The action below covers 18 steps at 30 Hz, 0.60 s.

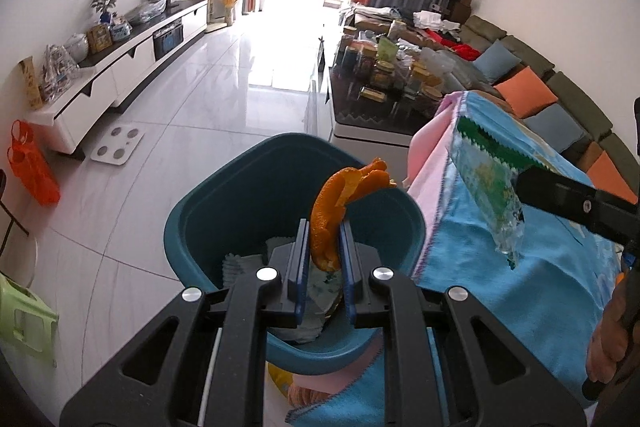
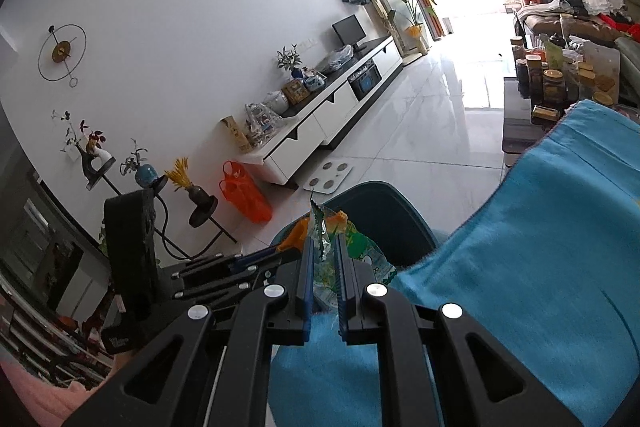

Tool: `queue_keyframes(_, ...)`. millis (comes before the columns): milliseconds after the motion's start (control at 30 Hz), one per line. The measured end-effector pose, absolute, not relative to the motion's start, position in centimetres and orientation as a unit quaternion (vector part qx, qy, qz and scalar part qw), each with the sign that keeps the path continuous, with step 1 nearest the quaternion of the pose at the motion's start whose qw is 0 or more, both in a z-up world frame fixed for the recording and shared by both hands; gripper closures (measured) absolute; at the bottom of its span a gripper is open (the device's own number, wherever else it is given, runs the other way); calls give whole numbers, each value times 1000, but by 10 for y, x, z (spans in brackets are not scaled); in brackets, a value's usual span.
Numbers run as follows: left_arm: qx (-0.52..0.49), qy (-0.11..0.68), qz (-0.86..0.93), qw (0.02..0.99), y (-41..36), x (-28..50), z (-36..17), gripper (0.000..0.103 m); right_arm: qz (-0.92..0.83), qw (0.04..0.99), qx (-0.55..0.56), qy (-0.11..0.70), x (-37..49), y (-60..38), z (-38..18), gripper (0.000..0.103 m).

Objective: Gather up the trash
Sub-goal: 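Carry the peel and the bag over the teal bin and open both tools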

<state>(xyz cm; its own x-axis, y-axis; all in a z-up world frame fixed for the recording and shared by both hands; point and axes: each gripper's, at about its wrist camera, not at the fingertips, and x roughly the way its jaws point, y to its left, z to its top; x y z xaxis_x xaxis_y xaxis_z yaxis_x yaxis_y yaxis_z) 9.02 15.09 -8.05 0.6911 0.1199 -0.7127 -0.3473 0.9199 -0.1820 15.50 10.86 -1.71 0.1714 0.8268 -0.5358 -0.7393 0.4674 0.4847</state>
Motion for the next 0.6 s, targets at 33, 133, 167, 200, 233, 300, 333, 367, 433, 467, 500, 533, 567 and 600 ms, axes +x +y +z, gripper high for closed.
queue_keyframes(33, -154, 373, 130, 906, 148, 94, -81, 88, 514, 762, 56, 391, 157, 113, -18, 94)
queue_keyframes(133, -158, 378, 133, 902, 148, 98, -86, 88, 515, 757, 52, 399, 160, 124, -23, 94)
queue_keyframes(167, -159, 379, 134, 902, 149, 99, -88, 88, 515, 756, 50, 402, 161, 128, -24, 94)
queue_keyframes(200, -161, 382, 135, 900, 149, 102, -90, 88, 514, 754, 48, 406, 162, 132, -27, 94)
queue_keyframes(233, -163, 383, 136, 899, 150, 103, -92, 88, 514, 753, 46, 408, 163, 135, -30, 94)
queue_keyframes(300, -167, 386, 137, 897, 153, 107, -96, 88, 512, 751, 42, 414, 163, 139, -34, 94)
queue_keyframes(333, -170, 387, 138, 896, 155, 110, -97, 88, 510, 751, 39, 418, 164, 142, -37, 94)
queue_keyframes(367, -171, 387, 139, 895, 156, 111, -99, 88, 508, 750, 38, 421, 164, 145, -39, 94)
queue_keyframes(433, -175, 388, 139, 894, 159, 115, -101, 88, 504, 750, 35, 426, 165, 150, -41, 94)
queue_keyframes(467, -177, 389, 138, 893, 160, 116, -103, 88, 502, 750, 34, 429, 166, 151, -43, 94)
queue_keyframes(500, -180, 392, 138, 891, 161, 119, -105, 88, 501, 750, 34, 431, 167, 153, -44, 94)
queue_keyframes(533, -182, 393, 139, 890, 162, 118, -107, 88, 497, 750, 34, 435, 169, 155, -47, 93)
queue_keyframes(567, -184, 394, 139, 890, 162, 118, -109, 88, 494, 750, 34, 439, 171, 156, -48, 92)
queue_keyframes(600, -186, 395, 141, 889, 163, 119, -111, 88, 491, 749, 34, 444, 172, 158, -51, 92)
